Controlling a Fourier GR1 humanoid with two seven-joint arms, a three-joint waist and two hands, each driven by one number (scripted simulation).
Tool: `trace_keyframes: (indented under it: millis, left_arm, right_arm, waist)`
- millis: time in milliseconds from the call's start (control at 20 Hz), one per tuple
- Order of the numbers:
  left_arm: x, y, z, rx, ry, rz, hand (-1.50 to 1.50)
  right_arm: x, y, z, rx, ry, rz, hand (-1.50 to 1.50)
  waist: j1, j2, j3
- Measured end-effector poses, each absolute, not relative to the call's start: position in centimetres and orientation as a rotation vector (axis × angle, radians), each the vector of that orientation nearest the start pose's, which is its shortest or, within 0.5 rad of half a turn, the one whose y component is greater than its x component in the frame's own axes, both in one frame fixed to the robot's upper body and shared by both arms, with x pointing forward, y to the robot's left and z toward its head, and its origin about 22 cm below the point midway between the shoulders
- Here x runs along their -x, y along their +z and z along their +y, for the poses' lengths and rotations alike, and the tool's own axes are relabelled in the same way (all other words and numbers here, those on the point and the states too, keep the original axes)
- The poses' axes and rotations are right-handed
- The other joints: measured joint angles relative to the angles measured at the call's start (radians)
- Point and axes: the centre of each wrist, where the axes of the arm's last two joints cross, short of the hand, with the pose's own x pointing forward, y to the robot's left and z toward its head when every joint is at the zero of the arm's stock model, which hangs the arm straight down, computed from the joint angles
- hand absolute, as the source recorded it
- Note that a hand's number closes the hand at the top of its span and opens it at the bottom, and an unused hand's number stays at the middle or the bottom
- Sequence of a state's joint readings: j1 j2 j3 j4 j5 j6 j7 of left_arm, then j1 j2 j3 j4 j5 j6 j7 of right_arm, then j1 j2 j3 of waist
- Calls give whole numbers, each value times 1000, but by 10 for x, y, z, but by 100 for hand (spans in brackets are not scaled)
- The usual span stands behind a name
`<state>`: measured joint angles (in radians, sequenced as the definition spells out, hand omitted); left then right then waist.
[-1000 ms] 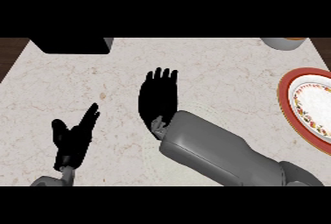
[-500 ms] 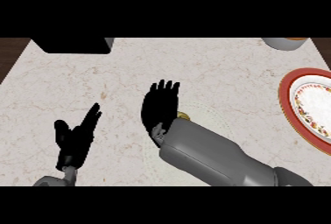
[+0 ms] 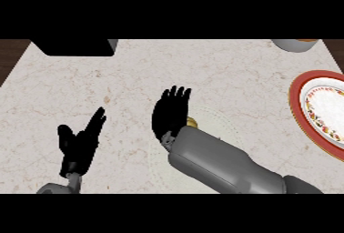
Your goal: Pick the squash from the placemat and place it in the plate
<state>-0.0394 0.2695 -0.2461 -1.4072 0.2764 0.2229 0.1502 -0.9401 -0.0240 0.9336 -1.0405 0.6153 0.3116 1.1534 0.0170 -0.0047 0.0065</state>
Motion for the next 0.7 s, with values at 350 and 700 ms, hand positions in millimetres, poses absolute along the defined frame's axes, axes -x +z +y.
trace_keyframes:
  millis: [350, 700]
  left_arm:
    - [-241, -24, 244, -37, -20, -1235, 0]
    - [-240, -23, 246, -29, -24, -1234, 0]
  right_arm:
    - [-309, 57, 16, 1164, 1526, -743, -150]
    - [-311, 41, 9, 1136, 1560, -662, 150]
  waist:
    - [-4, 0, 0]
    - [-1, 0, -1]
